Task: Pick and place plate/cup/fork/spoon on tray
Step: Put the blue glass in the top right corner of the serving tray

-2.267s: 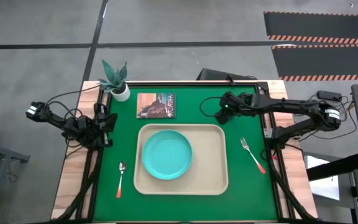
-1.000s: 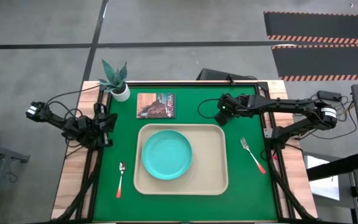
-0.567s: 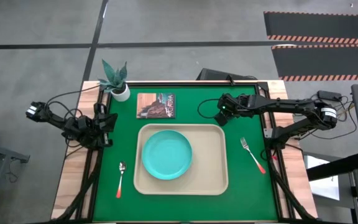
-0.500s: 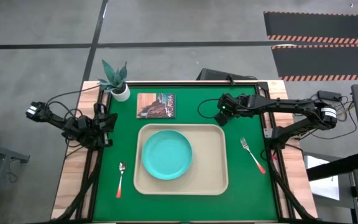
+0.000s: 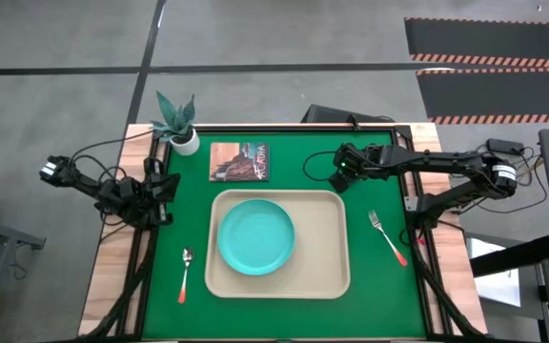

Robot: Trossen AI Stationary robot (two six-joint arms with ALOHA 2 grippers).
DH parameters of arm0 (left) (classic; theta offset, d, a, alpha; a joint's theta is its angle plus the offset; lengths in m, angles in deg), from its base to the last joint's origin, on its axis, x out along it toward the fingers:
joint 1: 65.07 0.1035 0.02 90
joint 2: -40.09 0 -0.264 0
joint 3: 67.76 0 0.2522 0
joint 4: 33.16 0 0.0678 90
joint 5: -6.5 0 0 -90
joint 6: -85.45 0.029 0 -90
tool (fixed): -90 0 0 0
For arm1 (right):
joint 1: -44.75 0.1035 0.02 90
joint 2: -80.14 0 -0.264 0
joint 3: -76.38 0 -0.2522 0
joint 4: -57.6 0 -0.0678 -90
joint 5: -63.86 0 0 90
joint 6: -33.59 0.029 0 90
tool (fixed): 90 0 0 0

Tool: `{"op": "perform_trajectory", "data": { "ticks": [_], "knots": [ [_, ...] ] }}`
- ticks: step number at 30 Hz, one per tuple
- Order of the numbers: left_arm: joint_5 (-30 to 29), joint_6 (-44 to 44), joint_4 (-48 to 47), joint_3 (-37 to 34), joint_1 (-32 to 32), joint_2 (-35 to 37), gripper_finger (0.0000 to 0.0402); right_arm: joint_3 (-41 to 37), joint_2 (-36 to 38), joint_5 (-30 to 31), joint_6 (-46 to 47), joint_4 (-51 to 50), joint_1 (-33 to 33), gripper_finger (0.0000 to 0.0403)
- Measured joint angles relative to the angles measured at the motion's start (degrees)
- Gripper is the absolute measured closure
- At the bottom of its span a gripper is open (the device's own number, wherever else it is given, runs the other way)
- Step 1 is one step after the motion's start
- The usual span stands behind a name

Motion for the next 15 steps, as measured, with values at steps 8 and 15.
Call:
{"op": "perform_trajectory", "data": {
  "ticks": [8, 15],
  "knots": [
    [0.0, 0.0, 0.0, 0.0, 0.0, 0.0, 0.0398, 0.0, 0.0, 0.0, -0.1, 0.0, 0.0, 0.0392],
    [0.0, 0.0, 0.0, 0.0, 0.0, 0.0, 0.0398, 0.0, 0.2, 0.0, -0.8, 0.1, 0.0, 0.0393]
  ]
}}
